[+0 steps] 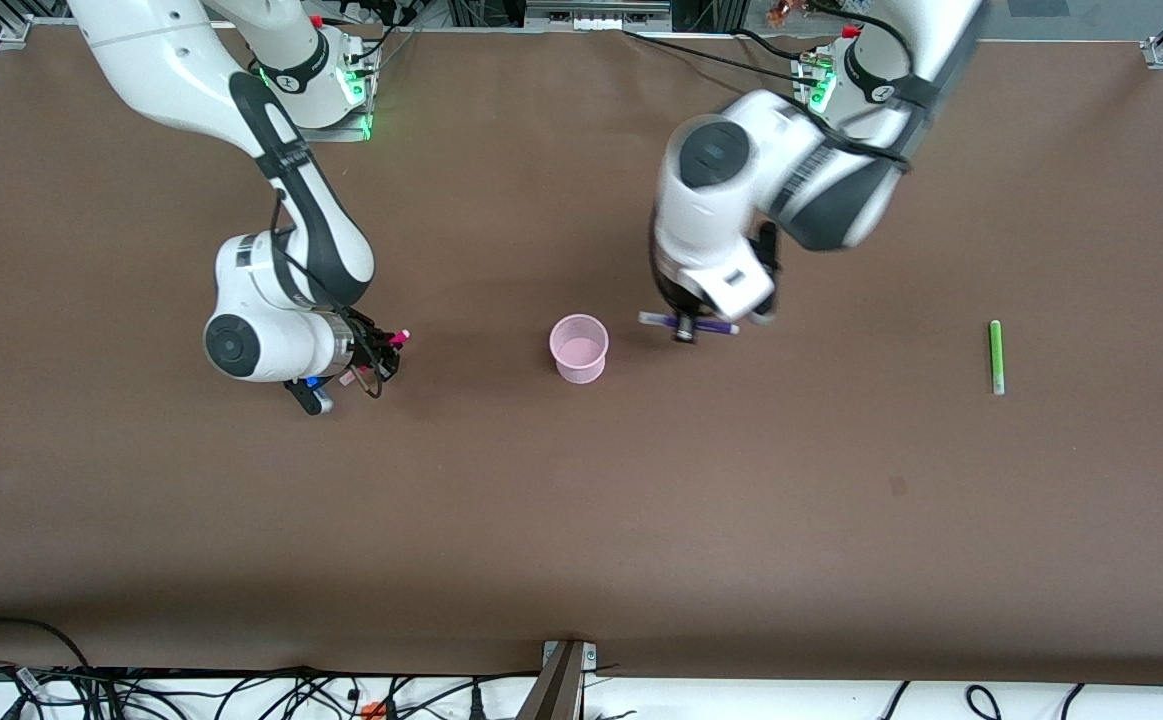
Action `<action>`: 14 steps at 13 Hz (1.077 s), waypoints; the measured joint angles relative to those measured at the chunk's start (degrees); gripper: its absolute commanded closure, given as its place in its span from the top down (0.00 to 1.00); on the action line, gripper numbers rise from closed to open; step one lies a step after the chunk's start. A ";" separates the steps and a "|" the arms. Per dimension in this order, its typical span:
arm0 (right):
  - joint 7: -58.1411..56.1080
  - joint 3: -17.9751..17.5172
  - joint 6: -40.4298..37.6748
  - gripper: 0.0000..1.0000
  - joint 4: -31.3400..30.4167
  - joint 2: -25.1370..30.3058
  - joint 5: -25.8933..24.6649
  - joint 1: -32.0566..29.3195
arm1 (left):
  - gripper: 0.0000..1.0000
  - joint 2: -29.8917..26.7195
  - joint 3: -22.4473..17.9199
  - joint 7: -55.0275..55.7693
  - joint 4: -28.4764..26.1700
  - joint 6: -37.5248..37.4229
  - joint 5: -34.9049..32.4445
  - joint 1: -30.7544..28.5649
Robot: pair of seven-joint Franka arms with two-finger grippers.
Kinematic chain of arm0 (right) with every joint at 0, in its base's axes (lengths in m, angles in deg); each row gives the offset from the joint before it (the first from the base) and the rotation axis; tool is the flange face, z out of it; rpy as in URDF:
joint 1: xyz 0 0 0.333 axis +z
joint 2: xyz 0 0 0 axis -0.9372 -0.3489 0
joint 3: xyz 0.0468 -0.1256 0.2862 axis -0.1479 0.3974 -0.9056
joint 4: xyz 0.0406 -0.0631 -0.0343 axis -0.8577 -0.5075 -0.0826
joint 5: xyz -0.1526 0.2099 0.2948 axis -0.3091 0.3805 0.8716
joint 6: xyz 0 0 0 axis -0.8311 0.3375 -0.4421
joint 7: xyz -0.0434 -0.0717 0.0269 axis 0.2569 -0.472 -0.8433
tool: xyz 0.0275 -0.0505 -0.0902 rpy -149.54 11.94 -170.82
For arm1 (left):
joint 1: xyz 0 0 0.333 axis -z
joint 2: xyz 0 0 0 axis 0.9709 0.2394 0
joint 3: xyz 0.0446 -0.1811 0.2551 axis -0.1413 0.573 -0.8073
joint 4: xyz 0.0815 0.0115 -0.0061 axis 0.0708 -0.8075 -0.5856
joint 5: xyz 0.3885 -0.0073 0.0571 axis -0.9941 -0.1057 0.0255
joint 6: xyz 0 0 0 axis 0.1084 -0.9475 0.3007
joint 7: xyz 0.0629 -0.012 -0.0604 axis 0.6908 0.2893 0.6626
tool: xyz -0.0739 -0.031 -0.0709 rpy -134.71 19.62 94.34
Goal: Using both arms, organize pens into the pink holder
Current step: 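Carry the blue pen over the pink cup with the left gripper, then lower the blue pen into the pink cup and open the left gripper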
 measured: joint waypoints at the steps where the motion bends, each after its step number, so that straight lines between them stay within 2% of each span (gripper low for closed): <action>1: -1.58 0.18 -4.52 0.00 2.66 0.59 2.90 -0.17 | 0.00 0.74 -0.04 1.48 0.84 -0.11 -3.42 2.62; 4: -7.07 0.60 -13.36 0.00 7.50 1.36 13.70 -2.65 | 0.00 4.32 -0.32 5.70 2.84 -0.36 -16.83 8.44; 7: -10.00 0.69 -16.63 0.00 7.80 1.24 23.36 -4.13 | 0.00 9.63 -1.31 7.62 5.67 -1.92 -27.75 12.20; 9: -10.42 0.69 -18.34 0.00 7.83 1.22 30.03 -4.30 | 0.00 12.41 -3.31 8.49 7.57 -4.10 -30.98 15.35; 11: -12.04 0.70 -19.85 0.00 7.85 1.16 35.86 -4.49 | 0.00 14.15 -7.18 8.97 8.99 -5.09 -31.96 19.43; 14: -13.75 0.70 -20.71 0.00 7.85 0.67 40.40 -4.78 | 0.00 15.80 -14.24 9.63 12.29 -6.47 -32.17 26.86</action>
